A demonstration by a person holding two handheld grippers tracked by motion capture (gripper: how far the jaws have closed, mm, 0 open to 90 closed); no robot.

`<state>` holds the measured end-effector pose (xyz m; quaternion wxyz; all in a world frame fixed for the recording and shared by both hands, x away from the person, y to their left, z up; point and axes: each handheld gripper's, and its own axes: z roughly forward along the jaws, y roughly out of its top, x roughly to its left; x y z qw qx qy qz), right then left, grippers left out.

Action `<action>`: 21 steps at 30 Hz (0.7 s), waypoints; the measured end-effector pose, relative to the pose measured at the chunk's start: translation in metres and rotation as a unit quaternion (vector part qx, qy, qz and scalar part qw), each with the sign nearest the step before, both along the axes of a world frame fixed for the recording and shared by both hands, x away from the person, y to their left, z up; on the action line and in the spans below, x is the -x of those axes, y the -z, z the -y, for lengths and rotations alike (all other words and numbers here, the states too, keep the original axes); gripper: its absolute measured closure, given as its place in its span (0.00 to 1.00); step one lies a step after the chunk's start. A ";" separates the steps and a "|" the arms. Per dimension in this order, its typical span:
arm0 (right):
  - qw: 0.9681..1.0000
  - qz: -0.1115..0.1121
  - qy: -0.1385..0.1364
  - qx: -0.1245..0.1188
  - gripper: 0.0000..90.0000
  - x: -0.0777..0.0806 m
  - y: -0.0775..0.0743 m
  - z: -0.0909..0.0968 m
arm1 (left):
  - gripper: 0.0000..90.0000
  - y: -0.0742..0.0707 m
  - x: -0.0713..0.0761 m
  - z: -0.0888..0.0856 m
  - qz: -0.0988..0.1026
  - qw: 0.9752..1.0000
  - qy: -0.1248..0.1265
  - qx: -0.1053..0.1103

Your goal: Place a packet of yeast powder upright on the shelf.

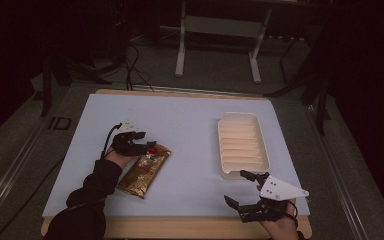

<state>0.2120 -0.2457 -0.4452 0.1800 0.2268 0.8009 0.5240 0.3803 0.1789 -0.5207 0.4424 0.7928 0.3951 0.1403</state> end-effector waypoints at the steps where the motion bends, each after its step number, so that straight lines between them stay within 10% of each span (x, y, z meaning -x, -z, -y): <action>1: 1.000 -0.001 -0.001 0.000 0.14 0.000 0.000 0.000 | 0.41 0.002 -0.001 0.001 -0.006 1.000 0.001 0.000; 21: 1.000 -0.008 -0.002 0.004 0.14 0.000 0.002 -0.001 | 0.44 0.023 -0.018 -0.006 -0.064 0.998 0.016 0.009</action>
